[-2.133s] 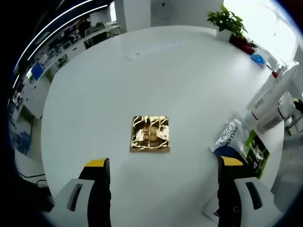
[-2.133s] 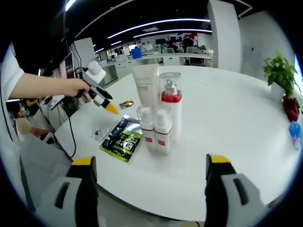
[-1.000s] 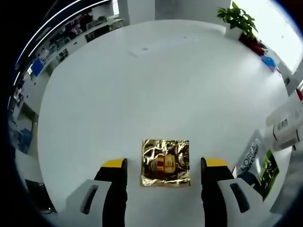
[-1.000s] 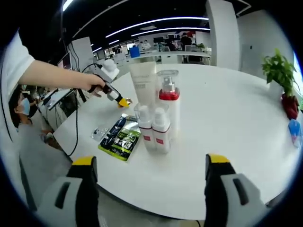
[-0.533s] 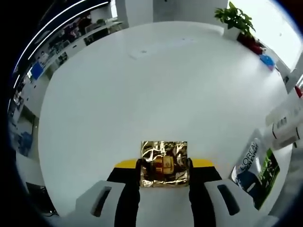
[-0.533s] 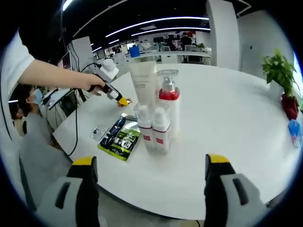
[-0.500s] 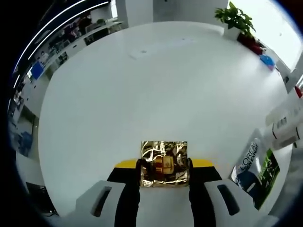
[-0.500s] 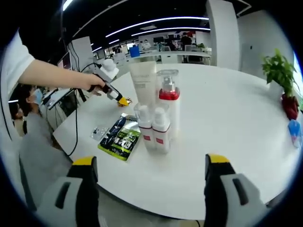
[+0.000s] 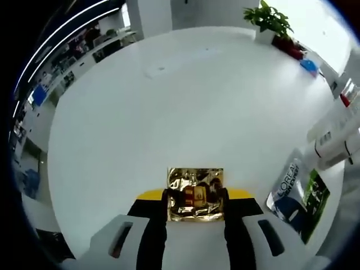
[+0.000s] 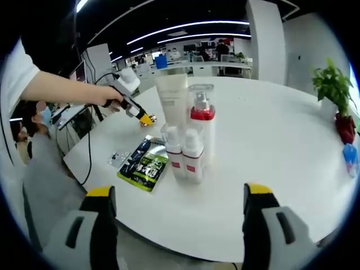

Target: Arrange the skincare products in the storage area until every visible bottle or jar stands upright without overlapping.

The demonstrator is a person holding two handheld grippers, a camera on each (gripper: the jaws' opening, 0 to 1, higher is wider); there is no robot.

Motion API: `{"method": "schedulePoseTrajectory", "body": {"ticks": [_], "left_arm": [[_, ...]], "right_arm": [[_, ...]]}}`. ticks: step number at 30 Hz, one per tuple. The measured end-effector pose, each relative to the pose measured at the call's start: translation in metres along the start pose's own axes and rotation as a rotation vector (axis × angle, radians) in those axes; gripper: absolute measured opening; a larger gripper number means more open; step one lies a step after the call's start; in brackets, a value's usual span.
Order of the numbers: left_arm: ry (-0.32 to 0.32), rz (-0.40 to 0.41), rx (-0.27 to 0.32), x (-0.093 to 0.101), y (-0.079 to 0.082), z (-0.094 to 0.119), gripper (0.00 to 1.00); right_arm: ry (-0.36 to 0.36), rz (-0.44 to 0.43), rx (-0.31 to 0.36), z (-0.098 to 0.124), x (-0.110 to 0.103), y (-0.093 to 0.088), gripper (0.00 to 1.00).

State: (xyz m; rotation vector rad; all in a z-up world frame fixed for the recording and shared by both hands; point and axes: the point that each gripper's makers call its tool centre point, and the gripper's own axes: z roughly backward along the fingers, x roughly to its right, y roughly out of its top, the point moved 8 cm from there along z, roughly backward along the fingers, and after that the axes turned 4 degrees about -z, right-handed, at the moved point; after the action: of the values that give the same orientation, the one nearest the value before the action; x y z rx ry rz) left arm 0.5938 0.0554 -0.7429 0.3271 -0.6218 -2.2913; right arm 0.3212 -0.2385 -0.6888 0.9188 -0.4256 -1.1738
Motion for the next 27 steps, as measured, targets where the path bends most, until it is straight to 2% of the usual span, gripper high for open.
{"method": "schedulePoseTrajectory", "body": {"ticks": [6, 27], "left_arm": [[-0.019, -0.051, 0.02, 0.007, 0.003, 0.014, 0.36], [-0.069, -0.158, 0.074, 0.041, -0.012, 0.054, 0.36]], "right_arm": [[0.007, 0.006, 0.005, 0.0, -0.001, 0.0, 0.94], [0.031, 0.022, 0.013, 0.001, -0.004, 0.001, 0.93]]}}
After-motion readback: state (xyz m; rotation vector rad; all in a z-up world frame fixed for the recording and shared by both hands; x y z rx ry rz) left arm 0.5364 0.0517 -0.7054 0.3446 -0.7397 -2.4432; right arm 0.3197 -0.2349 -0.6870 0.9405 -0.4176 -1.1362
